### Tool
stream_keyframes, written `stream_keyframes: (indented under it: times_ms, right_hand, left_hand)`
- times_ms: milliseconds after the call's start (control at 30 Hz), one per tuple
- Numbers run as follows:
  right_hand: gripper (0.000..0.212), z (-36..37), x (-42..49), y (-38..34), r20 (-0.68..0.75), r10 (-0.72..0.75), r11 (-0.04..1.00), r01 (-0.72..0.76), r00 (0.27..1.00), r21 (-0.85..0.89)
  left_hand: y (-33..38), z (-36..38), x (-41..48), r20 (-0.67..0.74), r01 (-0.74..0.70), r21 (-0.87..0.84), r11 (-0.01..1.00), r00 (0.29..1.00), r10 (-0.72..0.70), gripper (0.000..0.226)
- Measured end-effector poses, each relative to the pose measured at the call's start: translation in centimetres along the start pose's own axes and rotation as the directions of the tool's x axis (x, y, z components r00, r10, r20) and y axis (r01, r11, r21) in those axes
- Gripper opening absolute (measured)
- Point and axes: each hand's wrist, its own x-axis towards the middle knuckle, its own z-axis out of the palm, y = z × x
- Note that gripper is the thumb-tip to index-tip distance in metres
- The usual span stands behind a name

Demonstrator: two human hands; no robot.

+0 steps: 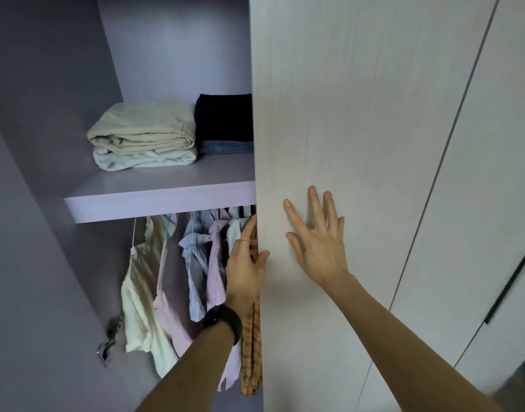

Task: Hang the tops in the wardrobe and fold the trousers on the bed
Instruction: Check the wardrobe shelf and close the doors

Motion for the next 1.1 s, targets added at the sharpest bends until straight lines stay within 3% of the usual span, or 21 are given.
stream_keyframes:
  times_ms: [333,433,567,700,900,1000,1100]
  right_hand:
    - [0.059,1.6,-0.1,0.6,-0.049,-0.012,1.0,0.013,0.999,0.009]
    - [0.061,1.5,-0.8,0.8,-0.024,-0.019,0.999,0.02,1.0,0.046]
    - [0.064,1.9,-4.9,0.6,0.028,-0.005,0.989,0.001,1.0,0.146]
    - [0.051,3.2,-10.1,0.1,0.059,-0.053,0.951,0.032,0.997,0.309]
    - [0.036,5.2,-12.7,-2.9,0.203,-0.166,0.803,0.013,0.965,0.595]
    - [0.034,5.1,-12.9,-4.3,0.242,-0.259,0.731,0.025,0.935,0.682]
    - [0.029,4.4,-12.8,-6.9,0.199,-0.412,0.583,0.089,0.889,0.807]
  left_hand:
    - [-2.1,0.5,0.7,0.061,-0.061,0.111,0.992,0.997,0.055,0.089]
    - [-3.1,0.1,0.1,0.138,-0.031,0.158,0.987,0.99,0.009,0.093]
    - [-5.5,-1.7,-3.2,0.188,0.048,0.217,0.975,0.978,-0.09,0.062]
    - [-7.6,-3.2,-7.0,0.098,0.17,0.25,0.953,0.975,-0.2,0.04]
    - [-7.9,-6.2,-11.8,-0.179,0.358,0.263,0.896,0.931,-0.319,0.038]
    - [-6.7,-7.6,-14.9,-0.285,0.439,0.273,0.856,0.887,-0.364,0.039]
    - [-4.7,-9.6,-19.9,-0.471,0.522,0.272,0.809,0.805,-0.361,0.038]
